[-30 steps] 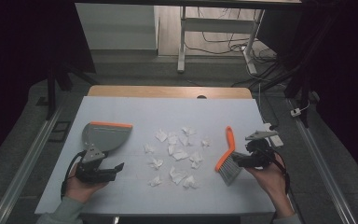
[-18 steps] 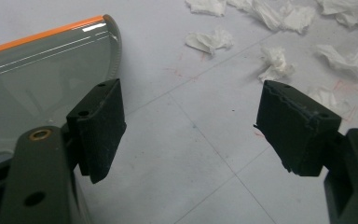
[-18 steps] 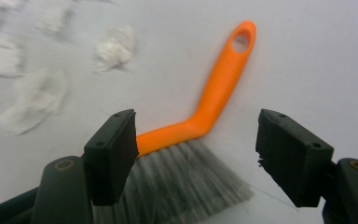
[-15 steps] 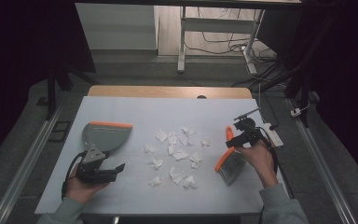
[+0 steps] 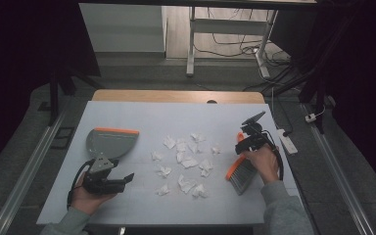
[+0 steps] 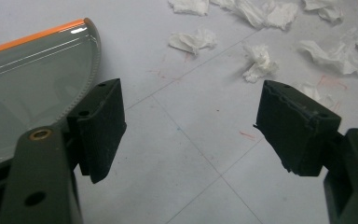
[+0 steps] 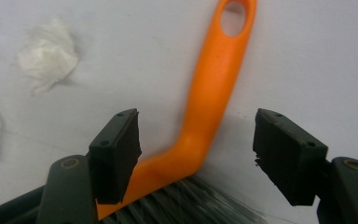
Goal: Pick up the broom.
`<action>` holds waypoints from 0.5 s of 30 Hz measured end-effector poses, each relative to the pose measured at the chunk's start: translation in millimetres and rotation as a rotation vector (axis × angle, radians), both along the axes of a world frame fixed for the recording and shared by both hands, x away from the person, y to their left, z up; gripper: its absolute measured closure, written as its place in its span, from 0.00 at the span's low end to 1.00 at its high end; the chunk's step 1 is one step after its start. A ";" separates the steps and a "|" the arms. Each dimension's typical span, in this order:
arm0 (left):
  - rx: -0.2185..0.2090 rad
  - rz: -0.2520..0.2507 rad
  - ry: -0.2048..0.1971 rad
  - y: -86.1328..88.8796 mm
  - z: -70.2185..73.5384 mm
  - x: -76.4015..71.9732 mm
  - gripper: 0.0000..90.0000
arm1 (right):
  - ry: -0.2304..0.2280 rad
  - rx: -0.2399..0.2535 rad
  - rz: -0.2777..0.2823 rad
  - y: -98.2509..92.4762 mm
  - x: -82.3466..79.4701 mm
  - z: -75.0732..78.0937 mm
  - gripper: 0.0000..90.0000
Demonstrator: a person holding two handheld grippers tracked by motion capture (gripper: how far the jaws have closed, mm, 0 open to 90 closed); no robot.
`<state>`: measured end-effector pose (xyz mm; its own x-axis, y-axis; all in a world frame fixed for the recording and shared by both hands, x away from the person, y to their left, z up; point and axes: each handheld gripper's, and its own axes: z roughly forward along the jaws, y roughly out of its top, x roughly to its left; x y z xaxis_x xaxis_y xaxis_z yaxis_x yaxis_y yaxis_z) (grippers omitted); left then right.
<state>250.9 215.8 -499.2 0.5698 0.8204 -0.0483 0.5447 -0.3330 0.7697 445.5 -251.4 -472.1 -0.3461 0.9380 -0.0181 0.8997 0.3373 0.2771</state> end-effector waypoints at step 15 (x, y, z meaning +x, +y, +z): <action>0.001 -0.005 0.000 -1.1 0.1 1.3 0.27 | 0.039 -0.022 -0.056 0.7 6.9 -14.3 0.50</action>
